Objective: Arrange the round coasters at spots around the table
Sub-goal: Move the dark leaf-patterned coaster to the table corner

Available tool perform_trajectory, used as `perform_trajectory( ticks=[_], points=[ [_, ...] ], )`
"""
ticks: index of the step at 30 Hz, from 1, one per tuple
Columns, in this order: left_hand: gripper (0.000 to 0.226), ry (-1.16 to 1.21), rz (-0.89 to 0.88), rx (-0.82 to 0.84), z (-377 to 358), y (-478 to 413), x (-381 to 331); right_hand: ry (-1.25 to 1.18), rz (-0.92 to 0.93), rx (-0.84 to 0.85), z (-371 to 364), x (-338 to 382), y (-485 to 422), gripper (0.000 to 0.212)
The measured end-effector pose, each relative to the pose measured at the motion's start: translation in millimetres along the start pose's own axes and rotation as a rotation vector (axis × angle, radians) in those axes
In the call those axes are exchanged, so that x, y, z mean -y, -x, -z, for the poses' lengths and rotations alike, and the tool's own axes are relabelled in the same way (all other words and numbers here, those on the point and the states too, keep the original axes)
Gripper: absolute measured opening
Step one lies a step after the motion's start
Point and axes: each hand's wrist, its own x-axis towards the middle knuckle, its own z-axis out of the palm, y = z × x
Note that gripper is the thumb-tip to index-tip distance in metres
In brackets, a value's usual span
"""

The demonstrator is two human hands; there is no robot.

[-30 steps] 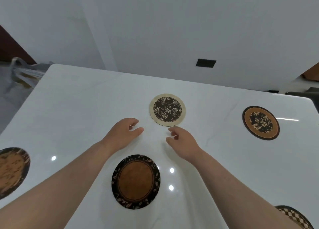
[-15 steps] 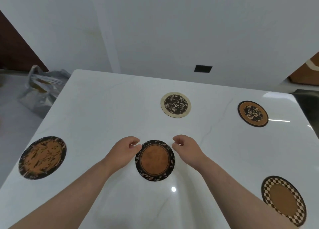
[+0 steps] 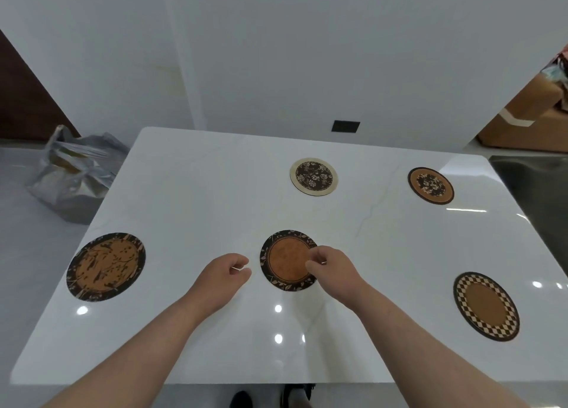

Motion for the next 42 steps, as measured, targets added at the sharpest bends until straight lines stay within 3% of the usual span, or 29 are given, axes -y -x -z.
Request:
perform_trajectory(
  ticks=[8, 13, 20, 25, 30, 42],
  points=[
    [0.029, 0.042, 0.064, -0.035, 17, 26, 25, -0.003, 0.017, 0.021, -28, 5, 9, 0.011],
    [0.03, 0.1, 0.154, -0.156, 38, 35, 40, 0.053, 0.073, 0.094, -37, 26, -8, 0.011],
    [0.033, 0.123, 0.243, -0.319, 89, 49, 79, 0.157, 0.21, 0.201, -83, 71, -30, 0.034],
    [0.011, 0.131, 0.246, -0.39, 139, 52, 115, 0.221, 0.22, 0.263, -133, 101, -35, 0.037],
    [0.026, 0.161, 0.284, -0.374, 192, 41, 159, 0.213, 0.17, 0.228, -185, 135, -47, 0.036],
    [0.027, 0.123, 0.305, -0.239, 289, -4, 221, 0.036, -0.034, 0.16, -292, 214, -48, 0.034]
  ],
)
